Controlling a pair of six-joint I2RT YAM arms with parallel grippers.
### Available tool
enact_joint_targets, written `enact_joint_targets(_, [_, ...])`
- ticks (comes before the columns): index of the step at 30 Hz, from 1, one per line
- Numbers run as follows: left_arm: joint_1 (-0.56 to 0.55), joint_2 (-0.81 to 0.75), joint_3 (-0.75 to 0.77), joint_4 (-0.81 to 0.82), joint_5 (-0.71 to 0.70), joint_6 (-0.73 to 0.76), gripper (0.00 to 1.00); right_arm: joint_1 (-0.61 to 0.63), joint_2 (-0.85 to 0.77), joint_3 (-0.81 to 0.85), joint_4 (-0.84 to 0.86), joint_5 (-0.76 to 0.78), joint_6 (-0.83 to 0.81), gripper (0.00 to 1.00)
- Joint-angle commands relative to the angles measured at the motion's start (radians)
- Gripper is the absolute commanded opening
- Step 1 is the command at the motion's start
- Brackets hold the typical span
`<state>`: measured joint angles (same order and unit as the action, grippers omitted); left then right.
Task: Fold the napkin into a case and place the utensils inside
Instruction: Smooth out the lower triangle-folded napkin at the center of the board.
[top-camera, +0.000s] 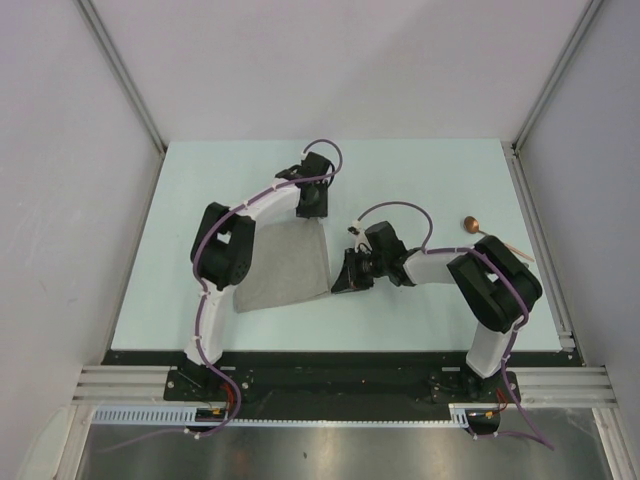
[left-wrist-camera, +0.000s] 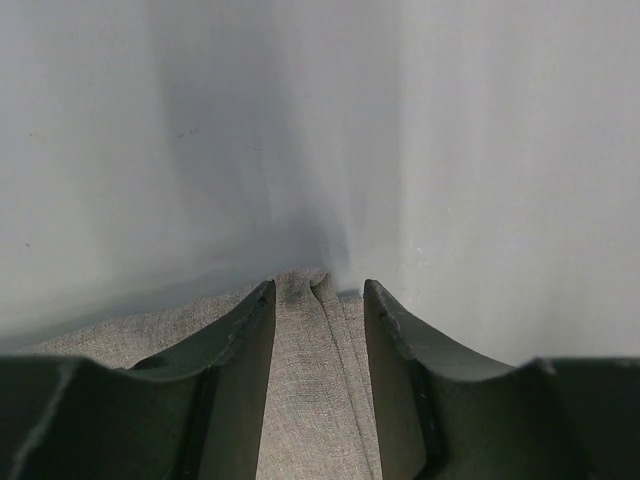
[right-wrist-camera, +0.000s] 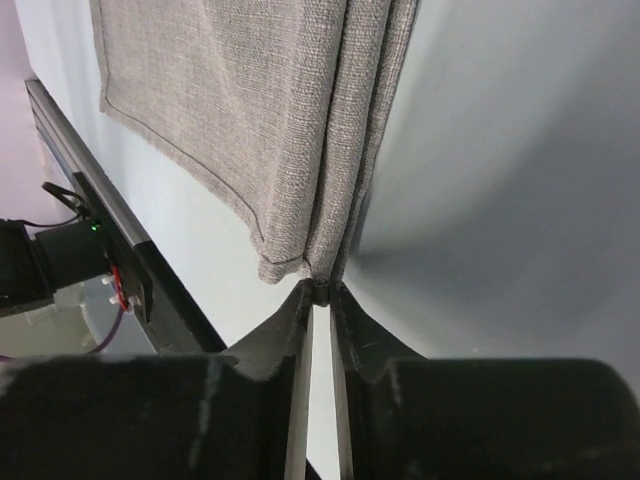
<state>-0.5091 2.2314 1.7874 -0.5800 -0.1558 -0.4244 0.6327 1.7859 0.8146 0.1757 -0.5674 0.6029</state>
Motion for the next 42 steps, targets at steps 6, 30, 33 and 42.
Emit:
enact_joint_targets(6, [0.007, -0.039, 0.04, -0.024, -0.025, 0.029, 0.44, 0.001, -0.006, 0.008, -0.054, 0.078, -0.055, 0.0])
enact_joint_targets(30, [0.006, -0.042, 0.041, -0.034, -0.028, 0.027, 0.4, 0.062, 0.003, 0.219, -0.229, 0.141, -0.132, 0.39])
enact_joint_targets(33, [0.007, -0.029, 0.056, -0.037, -0.021, 0.029, 0.36, 0.065, 0.026, 0.222, -0.222, 0.133, -0.132, 0.37])
enact_joint_targets(42, [0.004, -0.03, 0.072, -0.046, -0.013, 0.027, 0.35, 0.079, 0.033, 0.219, -0.216, 0.124, -0.121, 0.14])
